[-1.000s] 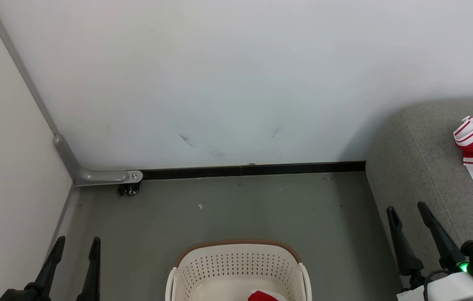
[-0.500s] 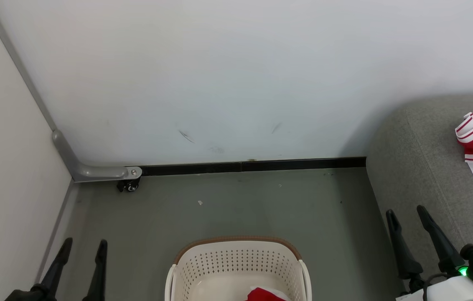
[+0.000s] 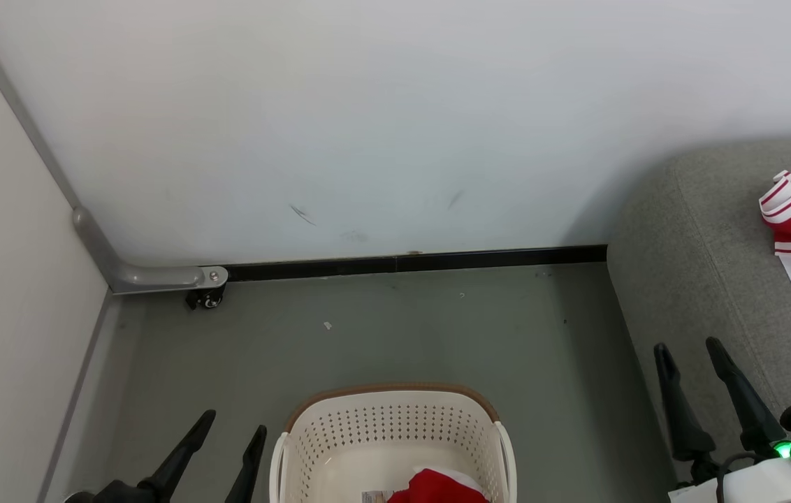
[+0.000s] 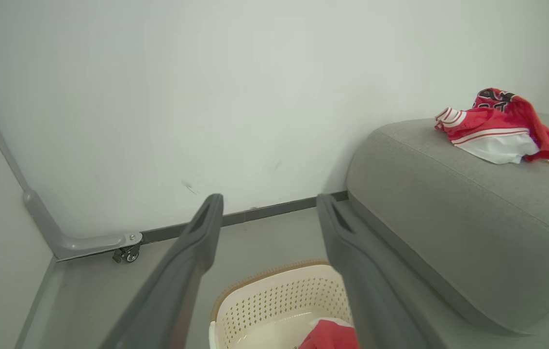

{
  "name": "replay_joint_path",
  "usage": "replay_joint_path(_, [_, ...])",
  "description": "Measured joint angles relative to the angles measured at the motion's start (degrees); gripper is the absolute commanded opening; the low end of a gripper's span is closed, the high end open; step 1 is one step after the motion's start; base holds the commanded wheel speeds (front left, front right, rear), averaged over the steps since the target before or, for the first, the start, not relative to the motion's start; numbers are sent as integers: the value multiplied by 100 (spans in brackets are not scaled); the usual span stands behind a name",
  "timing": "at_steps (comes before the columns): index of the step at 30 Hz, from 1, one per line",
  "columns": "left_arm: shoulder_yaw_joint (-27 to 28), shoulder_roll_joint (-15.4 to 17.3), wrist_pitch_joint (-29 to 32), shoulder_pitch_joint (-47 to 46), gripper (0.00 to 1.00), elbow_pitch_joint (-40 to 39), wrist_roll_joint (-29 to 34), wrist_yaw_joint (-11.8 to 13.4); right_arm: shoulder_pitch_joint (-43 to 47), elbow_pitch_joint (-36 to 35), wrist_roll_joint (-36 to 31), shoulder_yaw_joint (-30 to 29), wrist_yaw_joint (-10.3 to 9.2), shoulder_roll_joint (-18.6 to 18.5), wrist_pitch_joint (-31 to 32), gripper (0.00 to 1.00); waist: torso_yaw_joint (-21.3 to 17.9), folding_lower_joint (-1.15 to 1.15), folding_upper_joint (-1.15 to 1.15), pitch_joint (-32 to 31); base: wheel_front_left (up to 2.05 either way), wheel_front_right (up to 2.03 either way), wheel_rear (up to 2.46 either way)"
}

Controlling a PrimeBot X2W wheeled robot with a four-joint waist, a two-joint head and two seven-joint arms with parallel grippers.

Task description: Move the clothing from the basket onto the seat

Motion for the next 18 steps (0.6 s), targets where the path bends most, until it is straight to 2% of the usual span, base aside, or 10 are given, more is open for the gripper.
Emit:
replay_joint_path(11, [-630,2,202,-592,100,409,75,-194,-197,-54,73,8,0,-88,0,100,-126,0,0,289,0,0,0])
replay_joint_path(18, [-1042,-27,488,-1041,100,761,78,-203,-615,-148,121,74,0,-236,-1,100,-225,0,0,554,0,0,0])
